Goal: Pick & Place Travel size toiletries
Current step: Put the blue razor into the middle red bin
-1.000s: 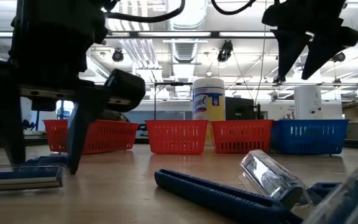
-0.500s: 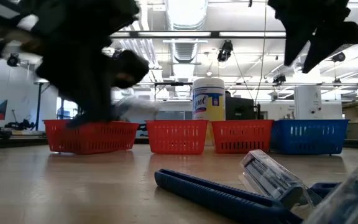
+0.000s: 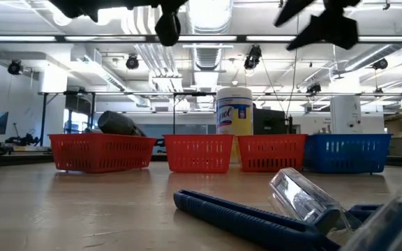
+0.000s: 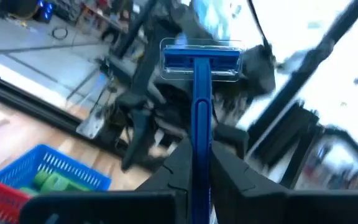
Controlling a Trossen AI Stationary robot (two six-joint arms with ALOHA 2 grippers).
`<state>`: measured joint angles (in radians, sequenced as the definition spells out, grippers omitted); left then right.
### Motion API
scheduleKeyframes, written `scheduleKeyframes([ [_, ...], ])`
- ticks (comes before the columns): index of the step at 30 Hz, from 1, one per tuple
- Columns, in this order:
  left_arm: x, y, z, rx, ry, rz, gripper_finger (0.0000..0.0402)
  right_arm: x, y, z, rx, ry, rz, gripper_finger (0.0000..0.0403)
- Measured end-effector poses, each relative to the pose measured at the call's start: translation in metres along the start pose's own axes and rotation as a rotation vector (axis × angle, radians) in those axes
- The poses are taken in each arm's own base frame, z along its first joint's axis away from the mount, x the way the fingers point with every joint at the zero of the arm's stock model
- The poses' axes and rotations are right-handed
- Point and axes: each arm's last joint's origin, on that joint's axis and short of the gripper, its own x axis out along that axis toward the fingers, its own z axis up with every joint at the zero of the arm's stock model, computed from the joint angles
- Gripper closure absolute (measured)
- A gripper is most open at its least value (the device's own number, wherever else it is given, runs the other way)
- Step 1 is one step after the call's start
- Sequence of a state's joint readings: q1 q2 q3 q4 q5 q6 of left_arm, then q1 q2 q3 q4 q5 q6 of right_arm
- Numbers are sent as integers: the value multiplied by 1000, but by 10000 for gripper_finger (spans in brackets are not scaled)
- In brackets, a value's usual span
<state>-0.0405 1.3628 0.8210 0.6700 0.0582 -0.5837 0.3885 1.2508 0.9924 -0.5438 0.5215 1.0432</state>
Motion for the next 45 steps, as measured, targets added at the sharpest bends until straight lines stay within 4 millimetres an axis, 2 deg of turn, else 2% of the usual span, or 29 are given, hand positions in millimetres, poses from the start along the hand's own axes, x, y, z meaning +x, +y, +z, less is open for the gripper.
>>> scheduleKeyframes([
  [4,-5,16,-5,-50,13,73,368,5,6,7,-38,-76,38,155],
  [7,-6,35,-16,-132,53,281,368,8,1,10,-20,-71,2,148],
  [11,-12,61,-33,-385,50,602,368,8,-8,8,5,-33,-78,143],
  [15,-17,72,-51,-490,108,765,367,7,-15,4,37,-3,-132,139],
  [25,5,93,-79,-595,141,865,364,6,-17,4,47,-11,-163,129],
  [31,14,90,-72,-573,172,912,323,6,-18,3,63,-8,-168,137],
  [40,12,83,-64,-565,198,934,263,6,-20,2,42,4,-185,162],
  [43,12,77,-62,-525,242,890,258,6,-19,0,-3,74,-151,165],
  [45,13,67,-58,-407,295,822,258,5,-16,-5,-87,168,-93,164],
])
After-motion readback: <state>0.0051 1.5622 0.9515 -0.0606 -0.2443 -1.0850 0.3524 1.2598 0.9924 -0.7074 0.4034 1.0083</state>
